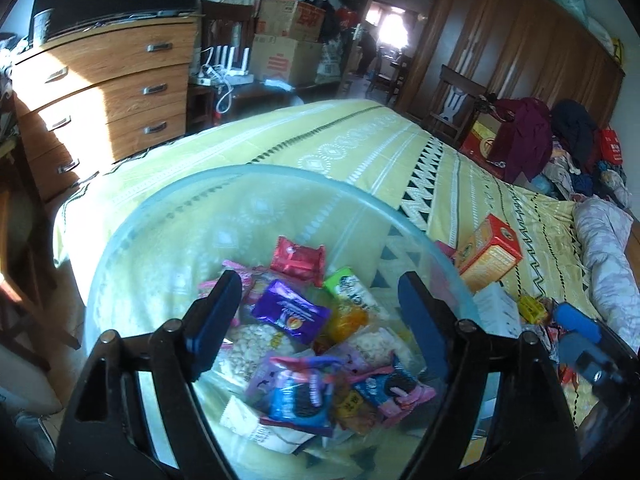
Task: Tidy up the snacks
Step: 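Lower both held snacks into the clear bowl and open both tools, then move both open tools back over the snack pile on the bed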
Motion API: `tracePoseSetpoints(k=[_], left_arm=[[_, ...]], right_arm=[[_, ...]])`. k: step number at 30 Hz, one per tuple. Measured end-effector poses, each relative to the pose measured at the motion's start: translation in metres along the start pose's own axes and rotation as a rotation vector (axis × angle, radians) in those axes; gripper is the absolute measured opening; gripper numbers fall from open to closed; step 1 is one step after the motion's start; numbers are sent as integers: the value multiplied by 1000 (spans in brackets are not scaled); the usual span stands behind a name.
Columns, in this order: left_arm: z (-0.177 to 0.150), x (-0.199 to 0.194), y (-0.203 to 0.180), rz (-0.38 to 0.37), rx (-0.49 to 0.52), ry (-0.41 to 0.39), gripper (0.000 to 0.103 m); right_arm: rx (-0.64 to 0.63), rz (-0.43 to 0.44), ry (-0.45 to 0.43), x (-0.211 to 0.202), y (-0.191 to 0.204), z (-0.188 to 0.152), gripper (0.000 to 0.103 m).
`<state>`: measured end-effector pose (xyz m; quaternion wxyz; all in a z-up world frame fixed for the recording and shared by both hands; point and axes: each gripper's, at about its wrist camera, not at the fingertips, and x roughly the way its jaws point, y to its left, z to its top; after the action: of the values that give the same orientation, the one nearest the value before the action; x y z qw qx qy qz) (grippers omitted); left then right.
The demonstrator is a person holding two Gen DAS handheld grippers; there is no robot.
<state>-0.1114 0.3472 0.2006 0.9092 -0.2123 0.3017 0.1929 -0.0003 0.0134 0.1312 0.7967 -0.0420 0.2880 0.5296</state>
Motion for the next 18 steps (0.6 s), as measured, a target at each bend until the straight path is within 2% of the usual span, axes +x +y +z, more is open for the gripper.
tracePoseSetpoints(k=[2, 4, 6, 8, 10, 12, 15, 18], left_arm=[[1, -2, -11, -21, 19, -6, 82], [1, -4, -21, -46, 35, -11, 82], [2, -6, -32, -74, 51, -13, 82], [2, -6, -42, -97, 61, -11, 82], [1, -6, -53, -120, 76, -8, 82], [2, -5, -62, -135, 89, -5, 83], [6, -1, -68, -166, 83, 2, 83], [8, 1, -72, -170, 95, 0, 84]], right_arm=[[47, -72, -40, -28, -41, -15, 76], [90, -158, -21, -42, -90, -31, 76], [73, -276, 79, -38, -147, -49, 76], [13, -343, 205, -21, -192, -62, 76], [-86, -373, 325, 0, -226, -69, 76], [-168, -355, 404, 20, -242, -71, 76], [-290, -292, 524, 59, -251, -71, 77], [-394, -281, 591, 93, -256, -70, 77]])
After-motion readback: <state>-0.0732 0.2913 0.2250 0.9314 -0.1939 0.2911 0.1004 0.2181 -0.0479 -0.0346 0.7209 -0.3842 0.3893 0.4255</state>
